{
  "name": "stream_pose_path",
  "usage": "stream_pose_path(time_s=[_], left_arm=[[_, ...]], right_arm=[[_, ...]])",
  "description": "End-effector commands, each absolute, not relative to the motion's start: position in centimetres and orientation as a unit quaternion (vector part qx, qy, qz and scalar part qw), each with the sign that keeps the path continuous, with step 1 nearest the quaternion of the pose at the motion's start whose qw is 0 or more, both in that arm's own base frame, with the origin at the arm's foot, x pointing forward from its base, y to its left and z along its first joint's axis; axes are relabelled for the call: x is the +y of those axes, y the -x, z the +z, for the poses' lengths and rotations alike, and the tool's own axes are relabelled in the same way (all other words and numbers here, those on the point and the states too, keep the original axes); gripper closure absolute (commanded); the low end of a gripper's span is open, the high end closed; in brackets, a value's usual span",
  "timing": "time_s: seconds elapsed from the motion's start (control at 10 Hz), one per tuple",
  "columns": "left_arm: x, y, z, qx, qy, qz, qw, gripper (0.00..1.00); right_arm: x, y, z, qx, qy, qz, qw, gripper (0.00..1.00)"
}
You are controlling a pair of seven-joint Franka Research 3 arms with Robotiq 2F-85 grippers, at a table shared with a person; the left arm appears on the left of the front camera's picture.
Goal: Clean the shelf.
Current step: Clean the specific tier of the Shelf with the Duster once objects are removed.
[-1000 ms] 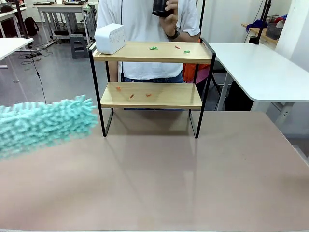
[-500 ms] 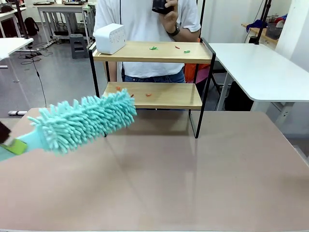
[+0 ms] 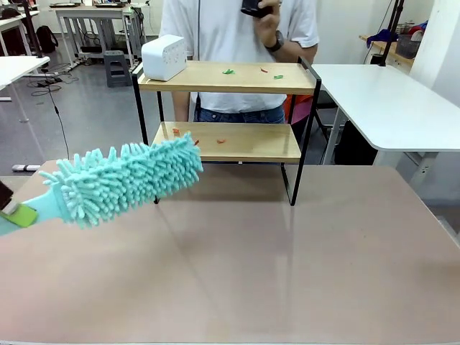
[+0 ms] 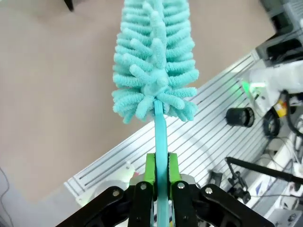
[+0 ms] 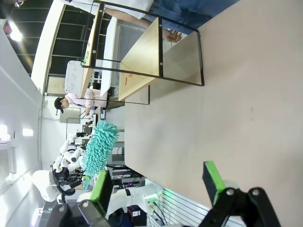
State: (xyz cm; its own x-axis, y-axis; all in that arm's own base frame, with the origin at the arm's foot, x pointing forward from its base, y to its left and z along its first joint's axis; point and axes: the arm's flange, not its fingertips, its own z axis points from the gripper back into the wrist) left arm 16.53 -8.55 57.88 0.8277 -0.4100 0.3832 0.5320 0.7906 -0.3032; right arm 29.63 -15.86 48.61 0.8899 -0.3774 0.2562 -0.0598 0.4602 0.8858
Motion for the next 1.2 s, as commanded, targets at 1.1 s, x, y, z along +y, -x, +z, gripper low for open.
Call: stream_pose_path(time_s=[1.1], left_arm=[[-17.3, -25.6, 54.7, -0.240, 0.165, -0.004, 0.957, 0.88]], right_arm=[[-15.8, -29.8, 48.6, -0.228, -0.517, -0.086, 0.821, 0.00]])
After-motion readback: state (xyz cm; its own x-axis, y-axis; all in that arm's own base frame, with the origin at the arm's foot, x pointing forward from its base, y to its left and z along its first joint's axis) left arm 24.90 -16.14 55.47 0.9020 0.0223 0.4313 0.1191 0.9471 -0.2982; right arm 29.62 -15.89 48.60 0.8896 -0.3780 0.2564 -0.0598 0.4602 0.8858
